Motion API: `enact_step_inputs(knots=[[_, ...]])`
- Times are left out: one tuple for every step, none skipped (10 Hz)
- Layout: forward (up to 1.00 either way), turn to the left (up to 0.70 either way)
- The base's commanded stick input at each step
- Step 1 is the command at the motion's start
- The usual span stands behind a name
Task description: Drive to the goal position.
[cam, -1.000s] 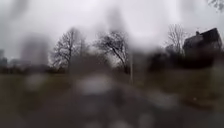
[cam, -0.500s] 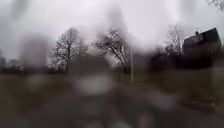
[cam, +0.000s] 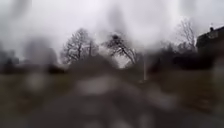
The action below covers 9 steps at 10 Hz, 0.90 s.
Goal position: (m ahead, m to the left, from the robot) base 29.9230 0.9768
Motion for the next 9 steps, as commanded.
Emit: enact_step_inputs(knots=[[0.85, 0.0], [0.85, 0.0], [0.85, 0.0], [0.85, 0.0], [0.85, 0.0], [0.85, 0.0], [0.85, 0.0], [0.85, 0.0], [0.85, 0.0]])
